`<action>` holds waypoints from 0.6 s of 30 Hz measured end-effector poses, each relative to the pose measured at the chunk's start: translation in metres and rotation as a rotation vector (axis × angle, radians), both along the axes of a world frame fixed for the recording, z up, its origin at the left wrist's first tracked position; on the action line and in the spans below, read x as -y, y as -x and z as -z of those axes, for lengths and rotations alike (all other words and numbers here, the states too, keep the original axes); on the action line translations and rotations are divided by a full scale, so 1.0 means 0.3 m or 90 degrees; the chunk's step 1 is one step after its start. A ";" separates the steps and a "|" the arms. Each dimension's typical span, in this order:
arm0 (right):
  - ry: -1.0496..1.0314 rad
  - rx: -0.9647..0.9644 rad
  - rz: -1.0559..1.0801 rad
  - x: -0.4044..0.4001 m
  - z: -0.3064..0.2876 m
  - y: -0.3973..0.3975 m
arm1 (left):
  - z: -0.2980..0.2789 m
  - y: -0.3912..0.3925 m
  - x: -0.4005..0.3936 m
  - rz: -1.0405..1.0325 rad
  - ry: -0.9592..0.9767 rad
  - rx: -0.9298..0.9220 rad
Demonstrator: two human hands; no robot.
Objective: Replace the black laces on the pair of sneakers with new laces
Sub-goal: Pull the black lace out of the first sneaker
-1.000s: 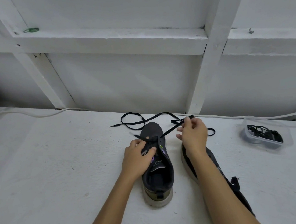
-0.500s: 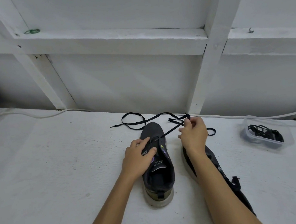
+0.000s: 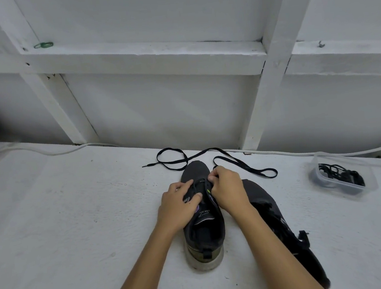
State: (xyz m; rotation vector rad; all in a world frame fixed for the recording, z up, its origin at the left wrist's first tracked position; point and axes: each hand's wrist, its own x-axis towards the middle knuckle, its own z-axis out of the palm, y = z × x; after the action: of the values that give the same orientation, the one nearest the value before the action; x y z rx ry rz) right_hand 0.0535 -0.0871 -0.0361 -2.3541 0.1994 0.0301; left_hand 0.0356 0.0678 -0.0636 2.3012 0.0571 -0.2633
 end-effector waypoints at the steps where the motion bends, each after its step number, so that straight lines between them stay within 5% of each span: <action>1: -0.008 0.003 0.002 -0.002 0.002 0.001 | -0.002 -0.003 -0.001 -0.005 0.004 0.001; 18: -0.093 -0.013 -0.029 0.037 0.013 0.007 | -0.025 -0.079 0.029 0.055 -0.136 0.303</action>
State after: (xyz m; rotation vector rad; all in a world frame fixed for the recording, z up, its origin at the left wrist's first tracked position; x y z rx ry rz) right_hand 0.0513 -0.0983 -0.0401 -2.2134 0.1496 0.0884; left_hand 0.0593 0.0591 -0.0562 2.5218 -0.2667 0.2639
